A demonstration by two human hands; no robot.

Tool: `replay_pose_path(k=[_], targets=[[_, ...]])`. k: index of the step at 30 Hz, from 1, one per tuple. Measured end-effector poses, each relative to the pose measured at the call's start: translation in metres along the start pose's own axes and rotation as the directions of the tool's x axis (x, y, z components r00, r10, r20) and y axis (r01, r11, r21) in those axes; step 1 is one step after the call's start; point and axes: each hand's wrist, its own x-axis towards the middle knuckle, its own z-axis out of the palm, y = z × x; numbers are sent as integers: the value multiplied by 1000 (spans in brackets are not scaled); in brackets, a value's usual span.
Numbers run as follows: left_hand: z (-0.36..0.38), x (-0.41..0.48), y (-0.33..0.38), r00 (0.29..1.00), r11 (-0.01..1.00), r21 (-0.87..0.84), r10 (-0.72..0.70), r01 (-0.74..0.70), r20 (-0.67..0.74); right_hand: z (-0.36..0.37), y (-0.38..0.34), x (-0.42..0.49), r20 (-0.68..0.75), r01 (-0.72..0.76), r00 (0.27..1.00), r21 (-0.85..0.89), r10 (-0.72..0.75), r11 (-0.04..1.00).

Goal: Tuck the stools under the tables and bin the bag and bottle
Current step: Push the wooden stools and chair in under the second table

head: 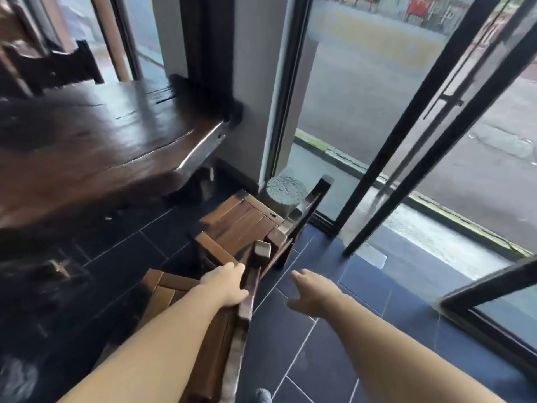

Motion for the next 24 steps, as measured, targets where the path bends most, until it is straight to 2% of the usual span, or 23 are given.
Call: replay_pose_path(k=[6, 12, 16, 20, 24], targets=[[-9, -25, -40, 968, 963, -110, -249, 244, -35, -30, -50, 73, 44, 302, 953, -11, -301, 953], [6, -53, -51, 875, 855, -259, -480, 450, -65, -38, -71, 121, 137, 505, 860, -103, -491, 857], [24, -64, -30, 765, 728, -379, -640, 571, -76, -37, -76, 141, 248, 662, 746, -168, -618, 731], [52, -59, 7, 644, 547, -549, -764, 632, -19, -32, -74, 149, 364, 819, 572, -200, -736, 538], [80, -50, 46, 576, 437, -627, -817, 645, 24, -14, -63, 157, 403, 873, 486, -248, -775, 419]])
